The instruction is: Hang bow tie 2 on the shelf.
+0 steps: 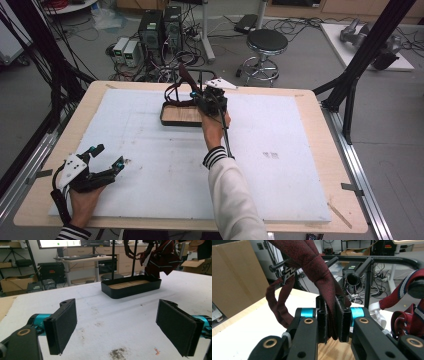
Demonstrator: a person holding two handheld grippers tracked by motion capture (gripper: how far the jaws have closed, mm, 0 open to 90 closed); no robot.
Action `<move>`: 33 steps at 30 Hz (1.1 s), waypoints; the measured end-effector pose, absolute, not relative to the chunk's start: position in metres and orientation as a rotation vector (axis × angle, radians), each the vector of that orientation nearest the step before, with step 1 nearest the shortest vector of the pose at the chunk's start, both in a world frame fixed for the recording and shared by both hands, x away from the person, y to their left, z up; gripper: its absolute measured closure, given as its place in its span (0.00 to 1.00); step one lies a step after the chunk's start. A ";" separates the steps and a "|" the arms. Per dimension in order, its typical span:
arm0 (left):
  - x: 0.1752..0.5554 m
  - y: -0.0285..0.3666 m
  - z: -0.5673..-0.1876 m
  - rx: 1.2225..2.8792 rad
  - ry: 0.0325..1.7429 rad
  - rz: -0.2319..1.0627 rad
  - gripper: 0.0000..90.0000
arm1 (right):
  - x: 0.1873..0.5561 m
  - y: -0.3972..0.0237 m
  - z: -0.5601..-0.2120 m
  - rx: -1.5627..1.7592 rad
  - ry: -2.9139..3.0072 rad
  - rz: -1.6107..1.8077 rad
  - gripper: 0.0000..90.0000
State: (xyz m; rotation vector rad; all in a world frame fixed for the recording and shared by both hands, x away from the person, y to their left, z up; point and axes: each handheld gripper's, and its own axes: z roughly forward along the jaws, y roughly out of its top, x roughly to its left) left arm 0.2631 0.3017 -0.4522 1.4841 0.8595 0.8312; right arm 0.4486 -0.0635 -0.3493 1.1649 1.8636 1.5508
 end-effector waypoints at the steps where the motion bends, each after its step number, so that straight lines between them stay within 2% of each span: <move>1: 0.263 0.302 -0.452 1.485 0.859 0.830 0.19 | 0.449 -0.063 -0.350 1.168 1.863 1.545 0.91; 33: 0.263 0.303 -0.452 1.482 0.860 0.827 0.19 | 0.469 -0.050 -0.359 1.191 1.759 1.453 0.91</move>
